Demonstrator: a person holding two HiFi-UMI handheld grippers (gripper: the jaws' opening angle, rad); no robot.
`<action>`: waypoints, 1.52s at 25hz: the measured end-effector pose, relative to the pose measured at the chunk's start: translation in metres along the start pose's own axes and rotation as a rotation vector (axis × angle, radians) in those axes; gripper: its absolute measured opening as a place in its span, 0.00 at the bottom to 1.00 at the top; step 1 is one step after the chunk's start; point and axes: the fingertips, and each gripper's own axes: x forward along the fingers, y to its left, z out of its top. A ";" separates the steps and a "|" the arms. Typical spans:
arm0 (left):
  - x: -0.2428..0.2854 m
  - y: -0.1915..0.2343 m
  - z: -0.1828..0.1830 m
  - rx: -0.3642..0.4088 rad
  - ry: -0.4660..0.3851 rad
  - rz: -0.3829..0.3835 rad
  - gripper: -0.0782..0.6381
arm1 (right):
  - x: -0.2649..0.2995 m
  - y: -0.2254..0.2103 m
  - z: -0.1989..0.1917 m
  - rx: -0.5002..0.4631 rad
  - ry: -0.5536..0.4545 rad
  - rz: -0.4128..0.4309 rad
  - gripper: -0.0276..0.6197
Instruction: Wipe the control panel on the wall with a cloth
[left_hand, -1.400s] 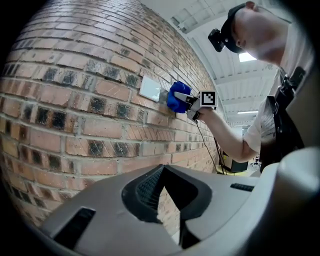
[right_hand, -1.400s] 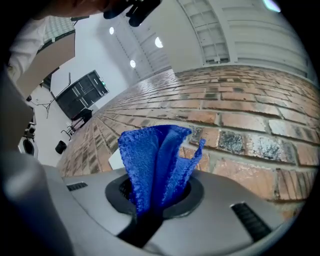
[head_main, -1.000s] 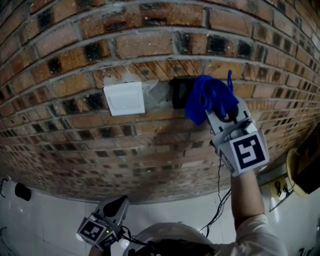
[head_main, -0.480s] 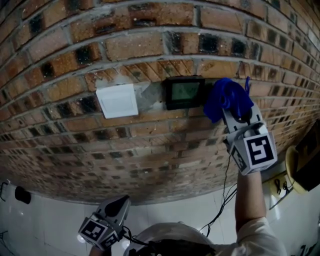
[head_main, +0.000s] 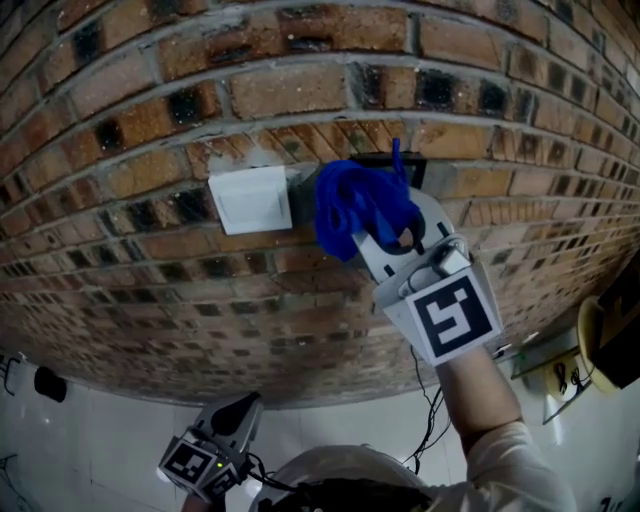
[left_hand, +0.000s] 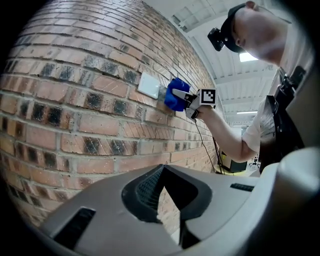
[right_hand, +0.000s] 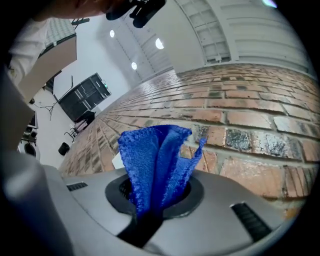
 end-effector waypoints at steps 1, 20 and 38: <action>-0.001 0.001 -0.001 -0.003 0.000 0.004 0.11 | 0.001 -0.002 0.000 0.005 -0.006 -0.006 0.18; 0.049 -0.027 0.004 0.034 0.046 -0.053 0.11 | -0.094 -0.130 -0.063 0.002 0.083 -0.253 0.18; 0.038 -0.050 -0.005 0.006 0.111 0.261 0.11 | -0.233 -0.012 -0.207 0.329 0.256 -0.006 0.18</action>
